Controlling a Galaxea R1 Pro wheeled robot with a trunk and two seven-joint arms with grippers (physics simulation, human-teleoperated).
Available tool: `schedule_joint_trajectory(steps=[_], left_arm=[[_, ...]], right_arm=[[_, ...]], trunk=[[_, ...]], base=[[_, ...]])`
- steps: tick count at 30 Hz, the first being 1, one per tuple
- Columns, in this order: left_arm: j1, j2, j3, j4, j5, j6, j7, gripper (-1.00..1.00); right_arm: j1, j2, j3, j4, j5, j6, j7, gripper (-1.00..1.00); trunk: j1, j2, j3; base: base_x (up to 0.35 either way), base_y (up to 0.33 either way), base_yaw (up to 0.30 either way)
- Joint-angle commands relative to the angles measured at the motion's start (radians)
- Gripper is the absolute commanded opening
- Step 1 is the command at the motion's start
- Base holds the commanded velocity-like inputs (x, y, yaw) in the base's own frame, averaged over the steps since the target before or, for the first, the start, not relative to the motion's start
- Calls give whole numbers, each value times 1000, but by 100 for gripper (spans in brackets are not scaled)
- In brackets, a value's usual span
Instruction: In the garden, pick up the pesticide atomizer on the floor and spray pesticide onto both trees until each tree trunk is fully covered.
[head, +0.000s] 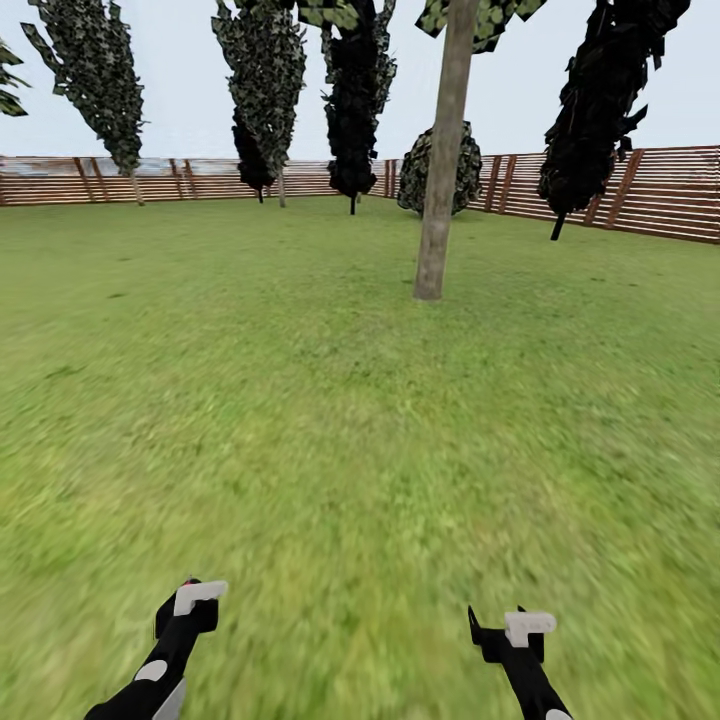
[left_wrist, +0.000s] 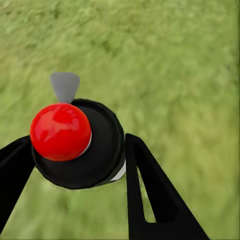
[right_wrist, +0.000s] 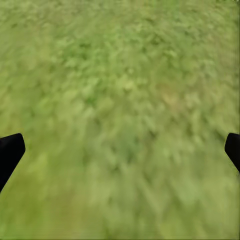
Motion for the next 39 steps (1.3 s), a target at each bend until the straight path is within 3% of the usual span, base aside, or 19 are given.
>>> schedule_joint_trajectory(steps=[1,39], left_arm=[[0,0,0,0,0,0,0,-100],[0,0,0,0,-1,-2,0,-100]], right_arm=[[0,0,0,0,0,0,0,100],[0,0,0,0,0,0,0,100]], trunk=[[0,0,0],[0,0,0]], base=[[338,0,-27],[338,0,-1]])
